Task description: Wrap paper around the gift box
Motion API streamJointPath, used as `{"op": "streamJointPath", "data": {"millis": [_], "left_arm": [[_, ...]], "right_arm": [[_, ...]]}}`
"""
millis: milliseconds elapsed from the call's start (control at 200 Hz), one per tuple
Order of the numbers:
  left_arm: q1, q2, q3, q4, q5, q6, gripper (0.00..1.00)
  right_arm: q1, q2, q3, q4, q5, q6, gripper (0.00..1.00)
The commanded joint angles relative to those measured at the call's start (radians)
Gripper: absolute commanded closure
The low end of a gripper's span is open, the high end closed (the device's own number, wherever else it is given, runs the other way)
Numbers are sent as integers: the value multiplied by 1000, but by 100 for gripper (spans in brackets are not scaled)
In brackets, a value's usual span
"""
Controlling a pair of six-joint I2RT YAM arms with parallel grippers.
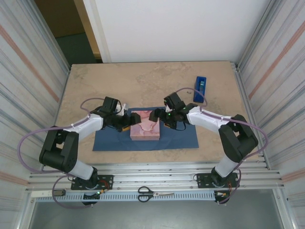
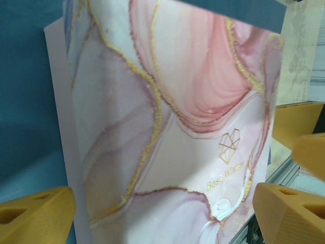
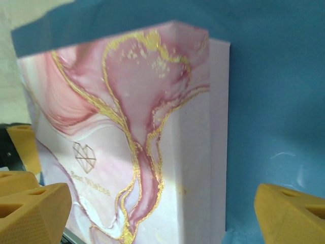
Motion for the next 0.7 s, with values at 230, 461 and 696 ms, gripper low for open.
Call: {"op": "streamJointPath", "data": {"millis": [230, 461, 696], "left_arm": [[-6, -11, -49, 66, 18, -39, 14], [-7, 36, -45, 90, 30, -60, 19], [-8, 50, -32, 106, 42, -67, 27]], "right_arm": [[-11, -13, -53, 76, -140, -2, 14], [17, 116, 27, 68, -156, 10, 22], [0, 116, 29, 41, -130, 18, 28]]}}
